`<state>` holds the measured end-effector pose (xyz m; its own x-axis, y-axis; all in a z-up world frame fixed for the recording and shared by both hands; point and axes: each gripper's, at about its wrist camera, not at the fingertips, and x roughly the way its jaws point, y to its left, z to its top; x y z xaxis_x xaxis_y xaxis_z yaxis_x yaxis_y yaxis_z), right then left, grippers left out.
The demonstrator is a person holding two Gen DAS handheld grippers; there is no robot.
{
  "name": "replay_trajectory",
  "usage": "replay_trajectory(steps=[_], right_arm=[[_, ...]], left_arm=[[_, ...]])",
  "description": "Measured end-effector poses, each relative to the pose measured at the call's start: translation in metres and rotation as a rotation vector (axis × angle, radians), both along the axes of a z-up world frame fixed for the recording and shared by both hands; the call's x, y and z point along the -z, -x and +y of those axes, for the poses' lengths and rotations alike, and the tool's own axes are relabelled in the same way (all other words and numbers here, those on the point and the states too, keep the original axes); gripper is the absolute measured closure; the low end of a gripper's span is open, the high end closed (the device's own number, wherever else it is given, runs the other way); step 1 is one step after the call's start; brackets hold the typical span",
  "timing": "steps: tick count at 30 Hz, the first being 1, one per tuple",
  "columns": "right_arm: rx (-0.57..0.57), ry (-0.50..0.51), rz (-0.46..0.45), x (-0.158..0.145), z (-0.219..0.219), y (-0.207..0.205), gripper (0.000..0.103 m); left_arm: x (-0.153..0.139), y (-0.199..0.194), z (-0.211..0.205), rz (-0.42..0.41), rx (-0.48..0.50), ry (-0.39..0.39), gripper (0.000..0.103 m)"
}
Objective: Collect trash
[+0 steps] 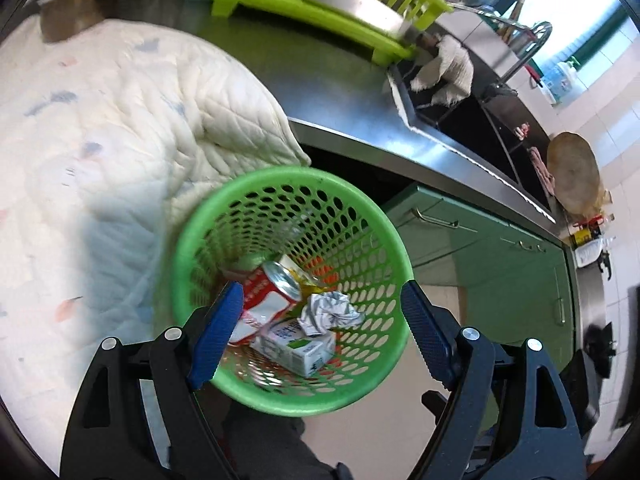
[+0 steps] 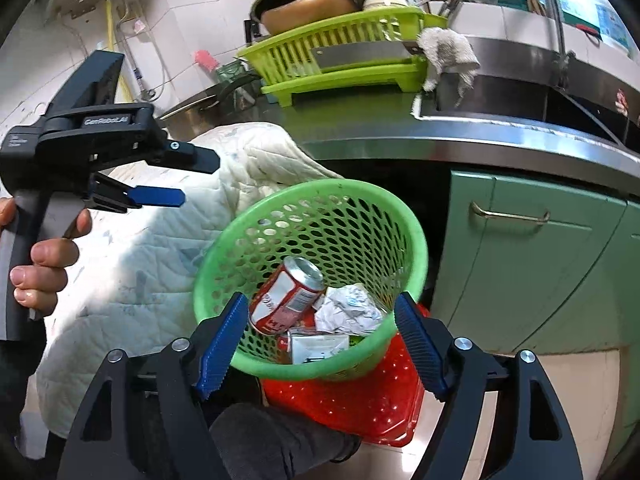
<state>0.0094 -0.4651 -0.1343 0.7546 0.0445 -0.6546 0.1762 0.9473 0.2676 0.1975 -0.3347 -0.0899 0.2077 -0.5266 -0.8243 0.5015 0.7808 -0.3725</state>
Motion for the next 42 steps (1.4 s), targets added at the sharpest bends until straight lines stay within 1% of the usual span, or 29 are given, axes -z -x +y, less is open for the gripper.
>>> replay_trajectory(steps=[3, 6, 9, 12, 14, 15, 16, 18, 21, 28, 31, 32, 34, 36, 39, 42], right_arm=[[-0.019, 0.014, -0.007, -0.006, 0.010, -0.001, 0.028], [-0.036, 0.031, -0.015, -0.013, 0.022, -0.003, 0.025], [-0.049, 0.045, -0.014, -0.018, 0.032, -0.006, 0.024], [-0.066, 0.053, -0.010, -0.022, 0.043, -0.010, 0.023], [-0.078, 0.056, -0.015, -0.026, 0.051, -0.013, 0.022], [-0.084, 0.057, -0.017, -0.028, 0.054, -0.013, 0.021], [-0.095, 0.060, -0.019, -0.031, 0.059, -0.015, 0.021], [-0.112, 0.070, -0.022, -0.036, 0.068, -0.017, 0.020], [-0.142, 0.084, -0.033, -0.046, 0.083, -0.024, 0.019], [-0.216, 0.089, -0.070, -0.073, 0.125, -0.041, 0.017], [-0.249, 0.085, -0.089, -0.084, 0.143, -0.049, 0.016], [-0.259, 0.083, -0.095, -0.088, 0.149, -0.052, 0.015], [-0.272, 0.088, -0.103, -0.094, 0.161, -0.055, 0.015], [-0.285, 0.093, -0.119, -0.101, 0.174, -0.057, 0.015], [-0.287, 0.095, -0.131, -0.106, 0.188, -0.057, 0.014], [-0.295, 0.103, -0.137, -0.109, 0.201, -0.053, 0.013]], left_arm=[[-0.010, 0.007, 0.016, -0.050, -0.016, -0.006, 0.023], [-0.019, 0.013, 0.037, -0.088, -0.045, -0.002, 0.021], [-0.025, 0.018, 0.060, -0.125, -0.087, -0.015, 0.021], [-0.032, 0.026, 0.085, -0.180, -0.130, -0.031, 0.021], [-0.038, 0.032, 0.103, -0.239, -0.158, -0.058, 0.019], [-0.041, 0.035, 0.111, -0.273, -0.173, -0.083, 0.018], [-0.046, 0.039, 0.120, -0.325, -0.198, -0.123, 0.018], [-0.052, 0.044, 0.136, -0.377, -0.226, -0.156, 0.014], [-0.062, 0.051, 0.164, -0.402, -0.266, -0.153, 0.014], [-0.077, 0.076, 0.232, -0.502, -0.398, -0.204, 0.014], [-0.078, 0.088, 0.252, -0.514, -0.428, -0.199, 0.013], [-0.078, 0.093, 0.263, -0.525, -0.451, -0.209, 0.012], [-0.077, 0.100, 0.281, -0.520, -0.485, -0.225, 0.011], [-0.076, 0.105, 0.296, -0.504, -0.509, -0.212, 0.005], [-0.078, 0.115, 0.317, -0.523, -0.564, -0.215, 0.005], [-0.081, 0.122, 0.332, -0.525, -0.586, -0.186, 0.005]])
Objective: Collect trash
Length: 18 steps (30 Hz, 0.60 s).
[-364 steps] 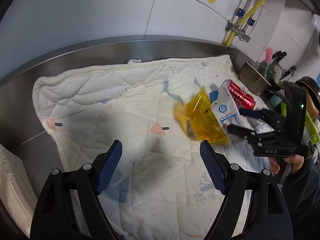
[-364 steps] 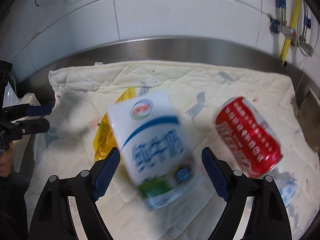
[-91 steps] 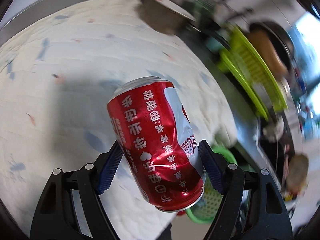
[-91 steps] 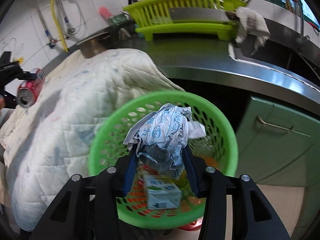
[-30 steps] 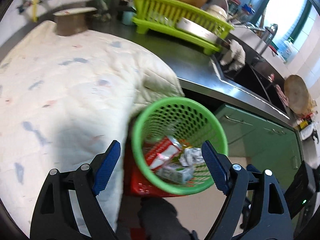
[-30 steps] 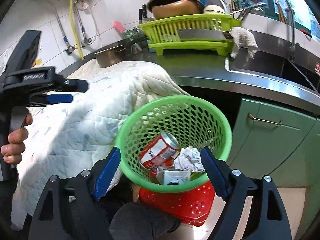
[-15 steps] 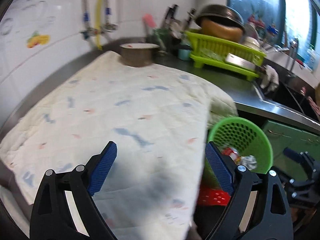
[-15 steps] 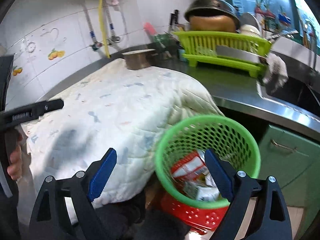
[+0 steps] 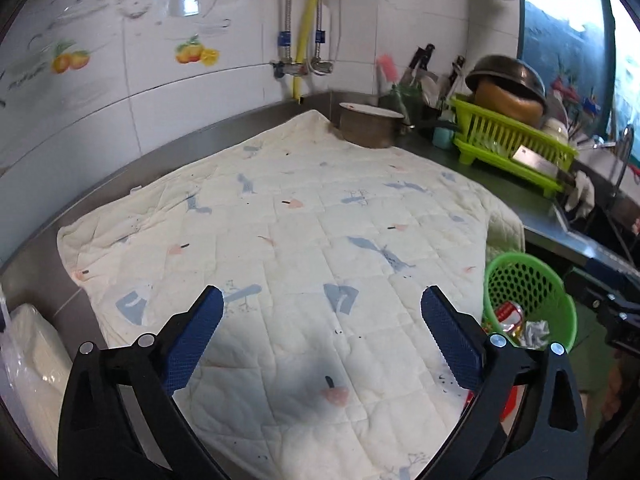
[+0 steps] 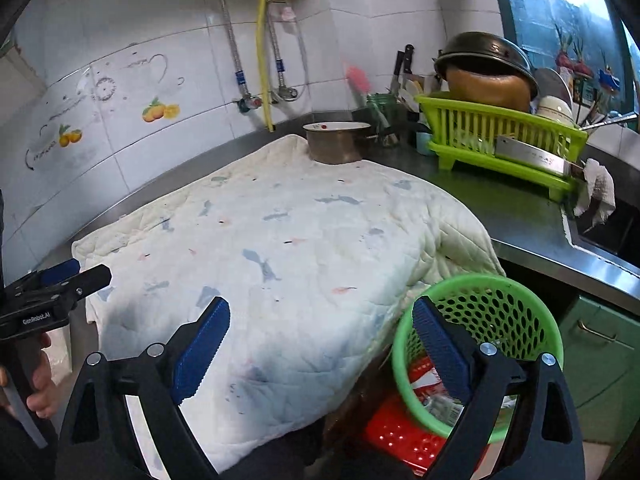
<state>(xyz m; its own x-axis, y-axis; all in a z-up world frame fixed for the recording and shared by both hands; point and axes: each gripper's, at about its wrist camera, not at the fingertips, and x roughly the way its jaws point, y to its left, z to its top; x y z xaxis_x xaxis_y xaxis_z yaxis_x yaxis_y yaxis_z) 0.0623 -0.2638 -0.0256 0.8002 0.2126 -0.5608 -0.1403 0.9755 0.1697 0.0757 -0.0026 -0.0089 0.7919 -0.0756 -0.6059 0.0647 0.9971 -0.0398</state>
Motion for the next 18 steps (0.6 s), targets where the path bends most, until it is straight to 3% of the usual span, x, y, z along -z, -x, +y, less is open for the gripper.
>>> replay_trajectory(steps=[18], right_arm=[[-0.005, 0.015, 0.005, 0.001, 0.016, 0.004, 0.013]], left_arm=[[0.006, 0.016, 0.011, -0.019, -0.005, -0.023, 0.005]])
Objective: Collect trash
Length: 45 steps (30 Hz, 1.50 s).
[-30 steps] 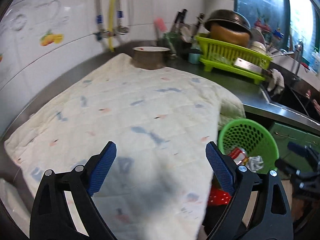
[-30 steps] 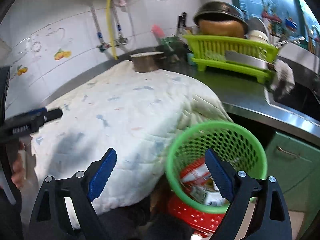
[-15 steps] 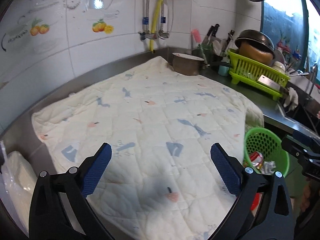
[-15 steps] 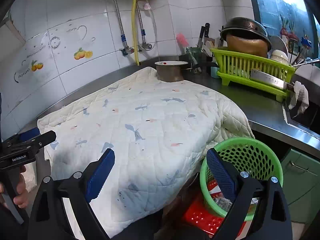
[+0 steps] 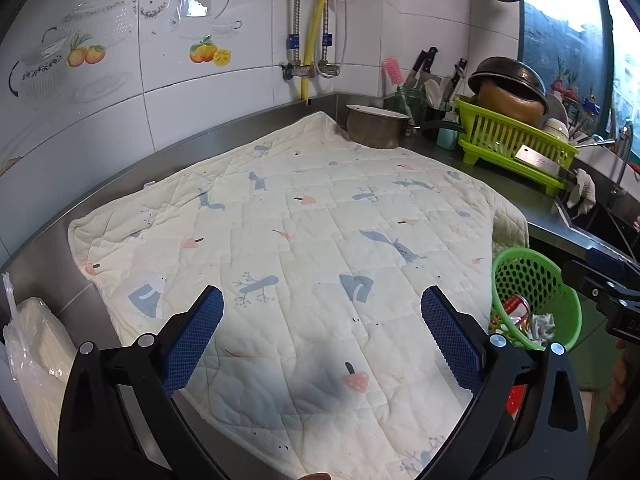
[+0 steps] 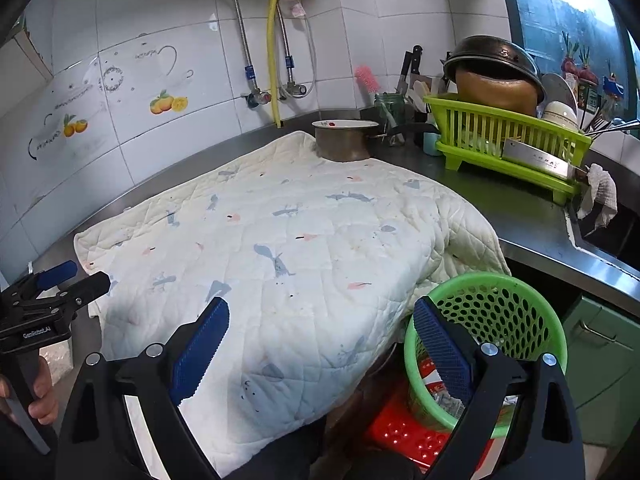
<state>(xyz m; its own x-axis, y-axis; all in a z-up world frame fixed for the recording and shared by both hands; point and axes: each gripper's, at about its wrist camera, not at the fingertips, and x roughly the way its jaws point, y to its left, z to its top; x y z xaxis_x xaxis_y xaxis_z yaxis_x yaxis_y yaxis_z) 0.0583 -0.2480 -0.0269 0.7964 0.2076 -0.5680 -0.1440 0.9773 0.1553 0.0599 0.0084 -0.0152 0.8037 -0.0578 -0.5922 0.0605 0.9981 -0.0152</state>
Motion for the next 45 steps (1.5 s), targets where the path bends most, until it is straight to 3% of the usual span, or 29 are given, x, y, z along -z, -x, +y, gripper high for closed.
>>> replay_trajectory(steps=[45], right_arm=[[-0.018, 0.001, -0.035, -0.011, 0.010, 0.015, 0.012]], left_arm=[[-0.011, 0.020, -0.006, -0.058, 0.026, 0.008, 0.005]])
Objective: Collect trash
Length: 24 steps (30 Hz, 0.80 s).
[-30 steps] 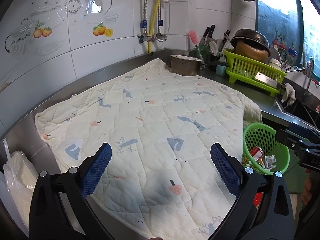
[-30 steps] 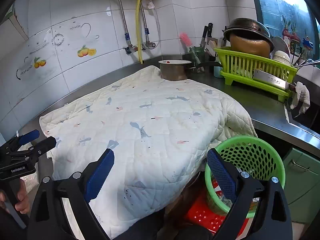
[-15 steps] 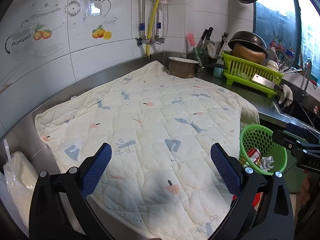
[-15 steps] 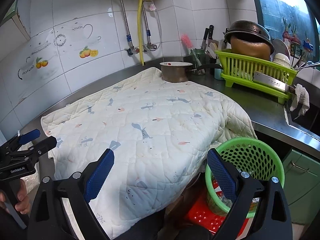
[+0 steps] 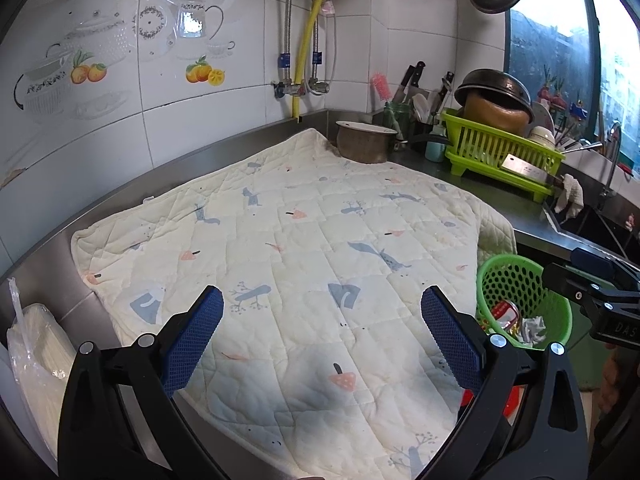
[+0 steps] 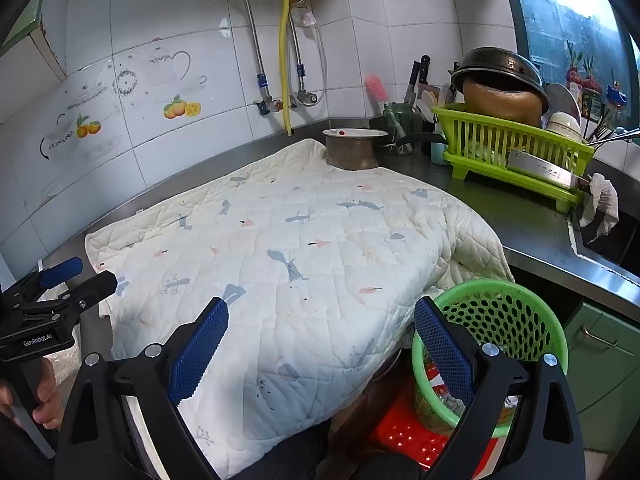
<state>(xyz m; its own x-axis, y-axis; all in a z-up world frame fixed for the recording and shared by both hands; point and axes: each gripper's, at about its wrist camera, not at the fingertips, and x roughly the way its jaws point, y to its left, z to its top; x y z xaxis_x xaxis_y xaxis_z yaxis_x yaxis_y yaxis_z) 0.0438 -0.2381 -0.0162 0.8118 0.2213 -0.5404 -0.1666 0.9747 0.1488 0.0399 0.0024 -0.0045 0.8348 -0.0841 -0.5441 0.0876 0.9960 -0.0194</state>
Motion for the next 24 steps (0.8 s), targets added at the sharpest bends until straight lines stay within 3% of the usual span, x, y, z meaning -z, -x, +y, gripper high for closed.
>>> replay_trajectory(steps=[24], right_arm=[[0.000, -0.006, -0.026, -0.0048, 0.0000, 0.0057, 0.012]], left_arm=[[-0.0022, 0.0009, -0.0044, -0.029, -0.006, -0.004, 0.005]])
